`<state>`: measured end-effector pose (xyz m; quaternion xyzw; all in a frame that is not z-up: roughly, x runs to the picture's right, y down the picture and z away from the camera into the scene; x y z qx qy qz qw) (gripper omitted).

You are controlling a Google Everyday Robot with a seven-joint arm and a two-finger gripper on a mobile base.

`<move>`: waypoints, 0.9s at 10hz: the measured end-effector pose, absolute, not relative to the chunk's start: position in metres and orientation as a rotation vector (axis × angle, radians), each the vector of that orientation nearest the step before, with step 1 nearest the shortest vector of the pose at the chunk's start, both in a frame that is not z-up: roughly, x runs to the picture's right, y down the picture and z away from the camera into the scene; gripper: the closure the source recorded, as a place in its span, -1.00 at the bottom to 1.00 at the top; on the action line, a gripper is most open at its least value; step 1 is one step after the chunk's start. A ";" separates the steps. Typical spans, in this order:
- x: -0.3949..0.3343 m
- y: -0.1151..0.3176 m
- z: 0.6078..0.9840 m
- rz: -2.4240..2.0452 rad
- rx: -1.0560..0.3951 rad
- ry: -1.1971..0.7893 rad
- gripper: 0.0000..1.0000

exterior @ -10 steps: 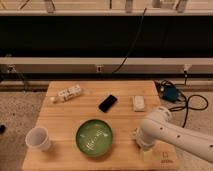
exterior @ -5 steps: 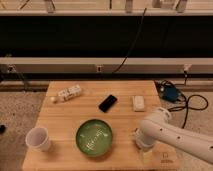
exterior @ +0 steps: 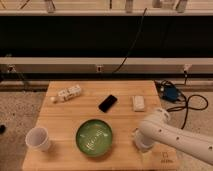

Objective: Place the pepper in the ceramic bowl

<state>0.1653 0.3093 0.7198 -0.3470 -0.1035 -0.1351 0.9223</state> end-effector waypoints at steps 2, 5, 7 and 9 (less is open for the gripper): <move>0.168 0.304 0.722 -0.374 -0.685 -0.221 -0.60; 0.170 0.295 0.728 -0.617 -0.645 -0.321 -0.60; 0.177 0.291 0.734 -0.691 -0.633 -0.350 -0.60; 0.190 0.289 0.746 -0.749 -0.629 -0.373 -0.60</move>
